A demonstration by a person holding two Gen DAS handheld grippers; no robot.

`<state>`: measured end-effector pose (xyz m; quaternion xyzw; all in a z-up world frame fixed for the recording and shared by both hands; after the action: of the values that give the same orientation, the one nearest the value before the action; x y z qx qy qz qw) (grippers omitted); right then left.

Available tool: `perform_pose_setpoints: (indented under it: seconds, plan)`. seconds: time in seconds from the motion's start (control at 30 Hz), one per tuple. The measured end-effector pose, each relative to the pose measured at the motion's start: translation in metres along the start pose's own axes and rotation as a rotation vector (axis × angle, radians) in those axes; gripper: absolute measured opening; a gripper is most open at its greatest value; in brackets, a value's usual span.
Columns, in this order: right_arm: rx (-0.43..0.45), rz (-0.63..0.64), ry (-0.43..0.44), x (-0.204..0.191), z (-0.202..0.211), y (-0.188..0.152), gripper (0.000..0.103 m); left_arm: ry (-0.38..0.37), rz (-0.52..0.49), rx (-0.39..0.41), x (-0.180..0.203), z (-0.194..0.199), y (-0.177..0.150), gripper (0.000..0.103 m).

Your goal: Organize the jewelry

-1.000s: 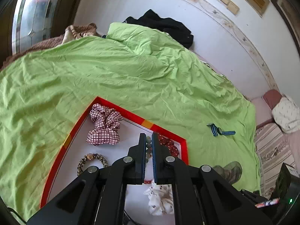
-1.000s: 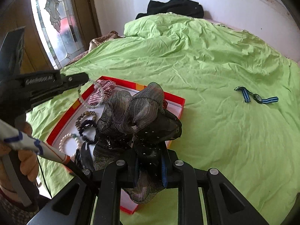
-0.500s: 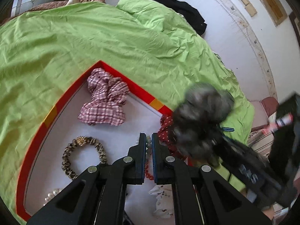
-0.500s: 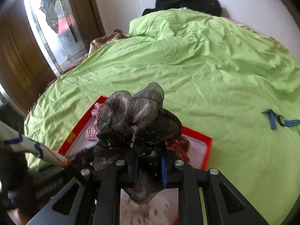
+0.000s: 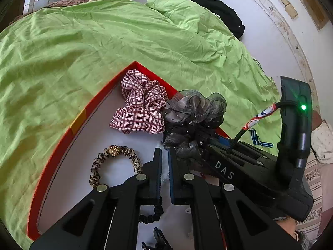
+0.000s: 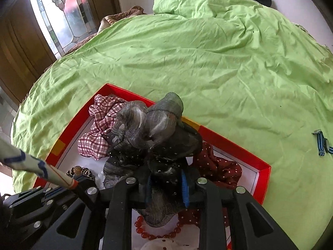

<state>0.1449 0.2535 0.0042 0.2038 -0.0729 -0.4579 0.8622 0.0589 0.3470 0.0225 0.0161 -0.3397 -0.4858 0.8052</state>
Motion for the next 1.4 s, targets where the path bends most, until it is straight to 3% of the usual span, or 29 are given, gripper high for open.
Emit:
perform_pose_setpoints:
  seconds: [0.07, 0.17, 0.2, 0.57, 0.77, 0.97, 1.13, 1.23, 1.4]
  plan:
    - [0.000, -0.003, 0.009, 0.000, 0.001, 0.001, 0.035, 0.001, -0.003, 0.004, 0.001, 0.002, 0.001, 0.008]
    - [0.015, -0.007, 0.005, 0.002, 0.007, 0.002, 0.044, -0.018, 0.001, 0.021, 0.002, 0.007, 0.001, 0.034]
    - [0.020, -0.014, 0.005, 0.004, 0.010, 0.003, 0.050, -0.017, -0.003, 0.031, 0.003, 0.010, 0.001, 0.036]
    - [0.069, -0.058, 0.025, 0.015, 0.043, 0.000, 0.056, 0.001, -0.113, 0.108, 0.024, 0.030, 0.001, 0.041]
    - [0.125, -0.101, 0.039, 0.023, 0.074, -0.002, 0.060, 0.104, -0.105, 0.168, 0.010, 0.043, 0.007, 0.045]
    - [0.147, -0.177, 0.039, 0.050, 0.105, -0.047, 0.064, 0.216, -0.133, 0.221, 0.003, 0.049, 0.009, 0.048]
    - [0.143, -0.282, -0.009, 0.085, 0.127, -0.111, 0.064, 0.301, -0.177, 0.278, 0.009, 0.059, 0.006, 0.052]
    - [0.136, -0.344, -0.033, 0.104, 0.140, -0.151, 0.064, 0.386, -0.230, 0.391, 0.024, 0.080, 0.001, 0.063]
    - [0.139, -0.387, -0.095, 0.124, 0.167, -0.205, 0.064, 0.482, -0.216, 0.600, 0.044, 0.136, -0.020, 0.095]
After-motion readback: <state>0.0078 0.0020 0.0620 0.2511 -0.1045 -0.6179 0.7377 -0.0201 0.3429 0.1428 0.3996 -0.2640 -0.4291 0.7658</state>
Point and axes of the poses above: each gripper's, at about its wrist camera, not at the fingertips, and z roughly against the way its jaws point, x to its right, y to its top, the point moved 7 cm from there along -z, roughly the way its jaws point, and after that the axes turned 6 degrees about -x, right-handed, at the moved point
